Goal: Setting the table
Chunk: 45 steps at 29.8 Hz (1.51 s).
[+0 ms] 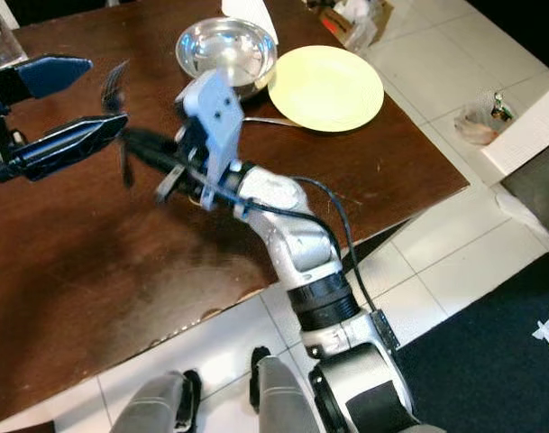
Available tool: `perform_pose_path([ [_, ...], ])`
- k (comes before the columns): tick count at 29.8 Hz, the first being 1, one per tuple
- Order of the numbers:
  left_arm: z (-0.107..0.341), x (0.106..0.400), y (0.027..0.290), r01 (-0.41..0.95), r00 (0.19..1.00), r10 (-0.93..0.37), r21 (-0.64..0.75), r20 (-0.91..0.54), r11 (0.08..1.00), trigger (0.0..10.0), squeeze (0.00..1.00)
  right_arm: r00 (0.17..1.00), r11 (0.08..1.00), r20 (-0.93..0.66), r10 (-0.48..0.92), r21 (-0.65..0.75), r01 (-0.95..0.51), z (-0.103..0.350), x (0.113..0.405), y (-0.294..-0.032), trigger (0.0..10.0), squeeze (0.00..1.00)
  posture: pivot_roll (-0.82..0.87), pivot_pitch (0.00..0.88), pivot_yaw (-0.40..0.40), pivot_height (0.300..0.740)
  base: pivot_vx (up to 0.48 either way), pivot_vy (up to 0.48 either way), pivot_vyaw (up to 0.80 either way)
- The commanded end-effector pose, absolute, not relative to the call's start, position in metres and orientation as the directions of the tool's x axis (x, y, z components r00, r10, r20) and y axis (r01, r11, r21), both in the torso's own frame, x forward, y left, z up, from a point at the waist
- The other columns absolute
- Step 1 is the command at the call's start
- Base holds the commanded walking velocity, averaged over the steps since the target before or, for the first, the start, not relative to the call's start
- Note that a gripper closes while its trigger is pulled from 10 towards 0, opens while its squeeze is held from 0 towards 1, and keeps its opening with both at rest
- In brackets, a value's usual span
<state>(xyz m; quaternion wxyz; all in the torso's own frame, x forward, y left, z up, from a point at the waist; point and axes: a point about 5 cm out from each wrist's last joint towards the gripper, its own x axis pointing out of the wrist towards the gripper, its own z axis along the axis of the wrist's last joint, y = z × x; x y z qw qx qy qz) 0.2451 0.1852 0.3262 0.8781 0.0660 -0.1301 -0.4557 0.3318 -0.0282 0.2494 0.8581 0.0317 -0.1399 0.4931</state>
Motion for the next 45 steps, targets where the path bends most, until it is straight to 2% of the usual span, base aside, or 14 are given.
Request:
perform_pose_path([
  [1,0.326,0.242,0.187,0.772,0.559,-0.814,0.258,0.159,0.581,10.0,0.00,0.513,0.552,0.290,0.808,-0.072,-0.830,0.251,0.337,-0.032,10.0,0.00,0.01,0.129,0.034,0.740,0.000,0.000,0.00],
  [7,0.312,0.254,0.193,0.687,0.672,-0.730,0.261,0.125,0.678,10.0,0.00,0.574,0.614,0.313,0.757,-0.040,-0.788,0.253,0.345,-0.040,10.0,0.00,0.01,0.130,0.033,0.740,0.000,0.000,0.00],
  [13,0.283,0.275,0.204,0.498,0.845,-0.529,0.242,0.078,0.832,10.0,0.00,0.664,0.695,0.306,0.683,0.009,-0.719,0.240,0.352,-0.051,10.0,0.00,0.01,0.130,0.037,0.740,0.000,0.000,0.00],
  [16,0.277,0.277,0.206,0.463,0.869,-0.491,0.238,0.068,0.854,10.0,0.00,0.681,0.712,0.305,0.666,0.015,-0.702,0.238,0.353,-0.054,10.0,0.00,0.01,0.130,0.036,0.740,0.000,0.000,0.00],
  [19,0.249,0.285,0.207,0.343,0.939,-0.335,0.235,-0.074,0.910,10.0,0.00,0.753,0.784,0.295,0.588,0.019,-0.621,0.227,0.352,-0.074,10.0,0.00,0.00,0.127,0.039,0.740,0.000,0.000,0.00],
  [24,0.235,0.291,0.211,0.261,0.958,-0.215,0.270,-0.188,0.927,10.0,0.00,0.780,0.814,0.296,0.552,0.011,-0.580,0.224,0.350,-0.083,10.0,0.00,0.00,0.124,0.044,0.740,0.000,0.000,0.00],
  [26,0.231,0.297,0.213,0.156,0.978,-0.103,0.304,-0.183,0.940,10.0,0.00,0.801,0.835,0.288,0.525,0.008,-0.550,0.219,0.347,-0.090,10.0,0.00,0.00,0.123,0.048,0.740,0.000,0.000,0.00],
  [29,0.224,0.298,0.212,0.110,0.981,-0.057,0.291,-0.184,0.950,10.0,0.00,0.815,0.847,0.277,0.509,0.005,-0.531,0.213,0.344,-0.094,10.0,0.00,-0.01,0.116,0.054,0.740,0.000,0.000,0.00],
  [30,0.224,0.298,0.212,0.110,0.981,-0.057,0.291,-0.184,0.950,10.0,0.00,0.815,0.847,0.277,0.509,0.005,-0.531,0.213,0.344,-0.094,10.0,0.00,-0.01,0.116,0.054,0.740,0.000,0.000,0.00],
  [31,0.198,0.290,0.205,0.133,0.974,-0.045,0.396,-0.224,0.909,10.0,0.00,0.839,0.867,0.258,0.478,0.010,-0.497,0.202,0.339,-0.100,10.0,0.00,-0.02,0.112,0.061,0.740,0.000,0.000,0.00],
  [36,0.182,0.279,0.187,0.195,0.960,-0.109,0.340,-0.257,0.920,10.0,0.00,0.865,0.892,0.256,0.432,0.023,-0.452,0.196,0.333,-0.106,10.0,0.00,-0.02,0.111,0.064,0.740,0.000,0.000,0.00],
  [38,0.185,0.282,0.181,0.119,0.961,-0.093,0.086,-0.261,0.989,10.0,0.00,0.872,0.905,0.282,0.400,0.030,-0.425,0.201,0.329,-0.109,10.0,0.00,-0.03,0.101,0.065,0.740,0.000,0.000,0.00],
  [40,0.186,0.283,0.179,0.096,0.960,-0.086,0.028,-0.265,0.995,10.0,0.00,0.874,0.909,0.292,0.388,0.034,-0.415,0.203,0.327,-0.110,10.0,0.00,-0.03,0.101,0.065,0.740,0.000,0.000,0.00],
  [45,0.186,0.278,0.165,0.200,0.960,-0.164,0.146,-0.227,0.969,10.0,0.00,0.871,0.910,0.308,0.384,0.033,-0.413,0.207,0.325,-0.109,10.0,0.00,-0.04,0.094,0.065,0.740,0.000,0.000,0.00],
])
